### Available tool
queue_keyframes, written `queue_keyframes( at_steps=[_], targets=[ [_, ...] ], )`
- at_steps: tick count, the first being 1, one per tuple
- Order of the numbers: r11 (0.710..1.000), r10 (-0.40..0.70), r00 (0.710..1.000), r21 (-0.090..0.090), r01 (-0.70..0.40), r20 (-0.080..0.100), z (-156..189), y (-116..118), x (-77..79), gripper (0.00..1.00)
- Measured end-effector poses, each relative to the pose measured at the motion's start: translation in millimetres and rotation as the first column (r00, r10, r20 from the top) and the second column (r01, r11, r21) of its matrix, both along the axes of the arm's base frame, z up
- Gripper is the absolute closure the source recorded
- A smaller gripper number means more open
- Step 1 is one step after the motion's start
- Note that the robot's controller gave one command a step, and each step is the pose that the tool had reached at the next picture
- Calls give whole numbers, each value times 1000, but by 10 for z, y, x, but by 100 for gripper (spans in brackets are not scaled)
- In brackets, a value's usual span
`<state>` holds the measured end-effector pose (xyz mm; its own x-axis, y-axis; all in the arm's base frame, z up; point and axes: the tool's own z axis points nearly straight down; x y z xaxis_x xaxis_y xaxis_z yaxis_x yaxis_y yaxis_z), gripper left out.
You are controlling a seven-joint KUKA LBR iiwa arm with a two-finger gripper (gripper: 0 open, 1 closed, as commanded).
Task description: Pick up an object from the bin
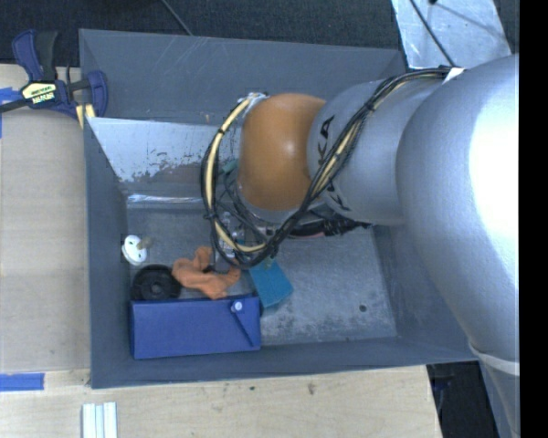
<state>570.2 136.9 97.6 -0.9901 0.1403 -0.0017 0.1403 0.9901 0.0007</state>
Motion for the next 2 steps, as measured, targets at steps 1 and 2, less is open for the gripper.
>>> queue_keyframes(
  at_steps=[1,2],
  targets=[
    [1000,-1,1000,0,1,0,0,-1,0,100],
    [1000,-1,1000,0,1,0,10,0,-2,100]
  ],
)
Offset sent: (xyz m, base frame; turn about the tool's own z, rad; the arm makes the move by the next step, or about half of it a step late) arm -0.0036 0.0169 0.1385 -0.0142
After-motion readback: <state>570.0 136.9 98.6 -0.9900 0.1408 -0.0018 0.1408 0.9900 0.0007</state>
